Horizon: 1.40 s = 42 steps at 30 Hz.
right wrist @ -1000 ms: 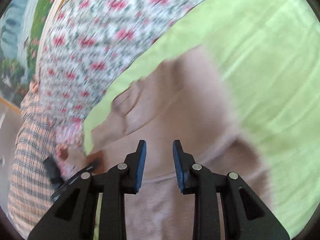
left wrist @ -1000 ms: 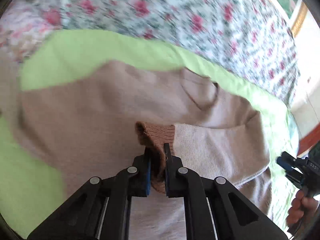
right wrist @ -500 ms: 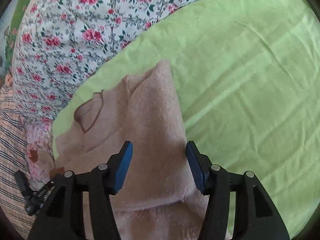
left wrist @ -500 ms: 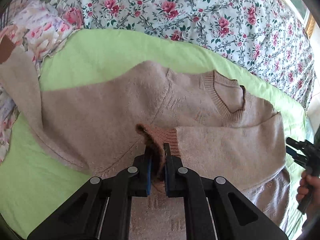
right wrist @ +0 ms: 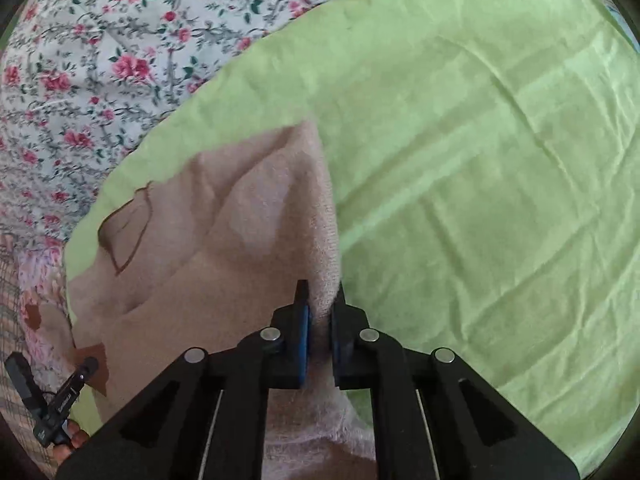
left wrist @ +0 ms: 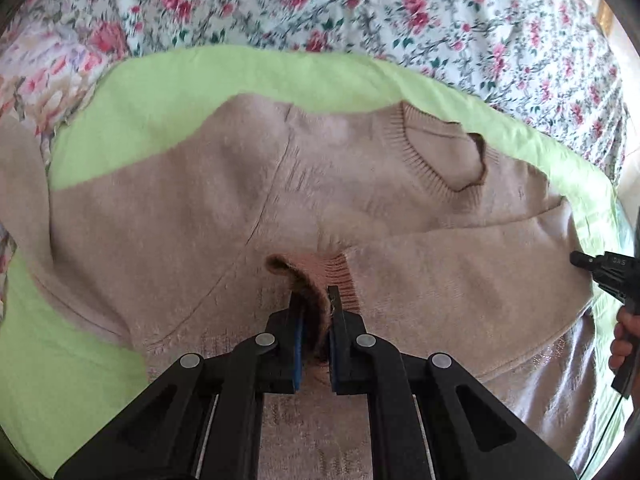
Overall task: Fold small clothes
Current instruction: 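Lay the sleeve across the sweater body and open the right gripper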
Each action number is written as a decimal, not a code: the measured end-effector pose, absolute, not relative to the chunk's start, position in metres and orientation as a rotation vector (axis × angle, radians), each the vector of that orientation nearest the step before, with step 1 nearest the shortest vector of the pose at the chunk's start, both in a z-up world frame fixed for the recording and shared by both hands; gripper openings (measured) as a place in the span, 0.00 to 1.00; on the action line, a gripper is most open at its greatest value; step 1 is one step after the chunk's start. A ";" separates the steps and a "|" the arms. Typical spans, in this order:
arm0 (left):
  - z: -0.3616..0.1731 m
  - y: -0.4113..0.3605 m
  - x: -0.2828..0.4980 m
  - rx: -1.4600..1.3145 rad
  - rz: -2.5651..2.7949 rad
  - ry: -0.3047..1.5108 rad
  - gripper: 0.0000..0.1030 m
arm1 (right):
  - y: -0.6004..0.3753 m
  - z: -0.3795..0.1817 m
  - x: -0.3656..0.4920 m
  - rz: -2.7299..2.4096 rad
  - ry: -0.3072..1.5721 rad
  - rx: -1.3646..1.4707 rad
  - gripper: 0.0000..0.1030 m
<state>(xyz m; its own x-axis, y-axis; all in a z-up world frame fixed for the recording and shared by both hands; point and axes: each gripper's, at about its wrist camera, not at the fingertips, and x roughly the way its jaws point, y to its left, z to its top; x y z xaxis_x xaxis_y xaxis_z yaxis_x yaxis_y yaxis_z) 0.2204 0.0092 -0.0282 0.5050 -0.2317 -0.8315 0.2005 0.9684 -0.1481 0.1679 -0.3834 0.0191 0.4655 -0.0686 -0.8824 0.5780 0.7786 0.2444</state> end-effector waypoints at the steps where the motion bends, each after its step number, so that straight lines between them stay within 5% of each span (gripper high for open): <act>1: -0.028 0.011 0.221 -0.041 -0.261 1.009 0.09 | -0.376 0.028 0.164 -0.452 0.997 0.533 0.12; 13: -0.027 0.031 0.209 -0.020 -0.234 1.020 0.21 | -0.341 -0.001 0.139 -0.344 1.057 0.646 0.15; 18: -0.010 0.087 0.198 -0.087 -0.140 1.007 0.54 | -0.310 0.022 0.135 -0.239 1.029 0.592 0.33; 29: 0.019 0.244 0.245 -0.335 0.136 0.918 0.81 | -0.246 0.015 0.137 -0.094 1.111 0.548 0.35; 32: 0.021 0.279 0.273 -0.361 0.203 0.915 0.81 | -0.239 0.017 0.141 -0.084 1.116 0.548 0.35; 38: 0.025 0.328 0.319 -0.421 0.289 0.899 0.79 | -0.233 0.021 0.139 -0.084 1.130 0.527 0.35; 40: 0.031 0.335 0.323 -0.411 0.310 0.862 0.59 | -0.233 0.021 0.136 -0.091 1.136 0.518 0.35; 42: 0.039 0.336 0.324 -0.390 0.307 0.838 0.14 | -0.234 0.019 0.133 -0.095 1.142 0.516 0.35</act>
